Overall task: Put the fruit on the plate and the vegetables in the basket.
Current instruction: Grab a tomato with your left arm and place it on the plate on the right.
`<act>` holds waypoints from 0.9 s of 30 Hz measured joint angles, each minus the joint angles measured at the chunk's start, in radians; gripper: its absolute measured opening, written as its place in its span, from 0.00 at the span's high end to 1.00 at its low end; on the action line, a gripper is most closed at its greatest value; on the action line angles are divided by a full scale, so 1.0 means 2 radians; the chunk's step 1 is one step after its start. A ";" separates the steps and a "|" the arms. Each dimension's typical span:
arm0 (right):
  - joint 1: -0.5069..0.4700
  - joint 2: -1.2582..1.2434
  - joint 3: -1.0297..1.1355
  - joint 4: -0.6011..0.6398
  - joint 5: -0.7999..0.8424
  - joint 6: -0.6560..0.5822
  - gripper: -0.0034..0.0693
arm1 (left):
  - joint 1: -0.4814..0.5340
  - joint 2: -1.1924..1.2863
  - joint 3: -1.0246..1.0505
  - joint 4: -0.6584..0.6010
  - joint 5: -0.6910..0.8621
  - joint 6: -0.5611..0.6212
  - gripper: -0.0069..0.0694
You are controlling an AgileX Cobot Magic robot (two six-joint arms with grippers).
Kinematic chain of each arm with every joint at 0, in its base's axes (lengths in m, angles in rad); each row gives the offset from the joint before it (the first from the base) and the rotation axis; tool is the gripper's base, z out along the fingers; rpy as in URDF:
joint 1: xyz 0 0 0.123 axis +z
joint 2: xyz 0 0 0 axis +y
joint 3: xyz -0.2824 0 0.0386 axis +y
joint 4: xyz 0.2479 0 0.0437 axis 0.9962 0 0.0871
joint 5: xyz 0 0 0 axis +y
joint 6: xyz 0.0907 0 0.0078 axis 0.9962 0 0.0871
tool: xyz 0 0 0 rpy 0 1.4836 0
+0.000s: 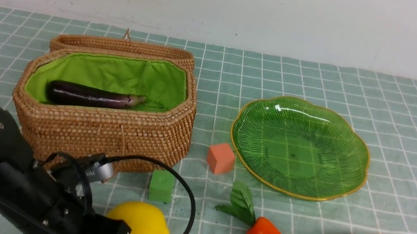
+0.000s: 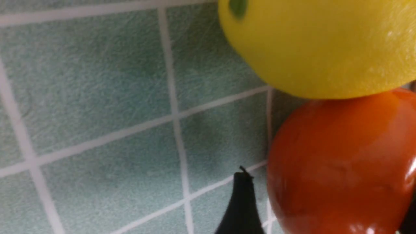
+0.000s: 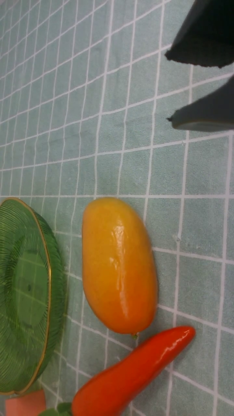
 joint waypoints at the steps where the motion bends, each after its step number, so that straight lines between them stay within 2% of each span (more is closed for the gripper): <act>1: 0.000 0.000 0.000 0.000 0.000 0.000 0.62 | 0.000 0.000 0.000 -0.003 0.000 0.001 0.27; 4: 0.000 0.000 0.000 0.000 0.000 0.000 0.62 | 0.000 0.000 0.000 -0.013 0.001 0.001 0.39; 20: 0.000 0.000 0.000 0.000 0.000 0.000 0.62 | 0.000 0.000 0.002 -0.026 0.005 0.001 0.39; 27: 0.000 0.000 0.000 0.000 0.000 0.000 0.62 | 0.000 0.000 0.003 -0.066 0.024 0.001 0.39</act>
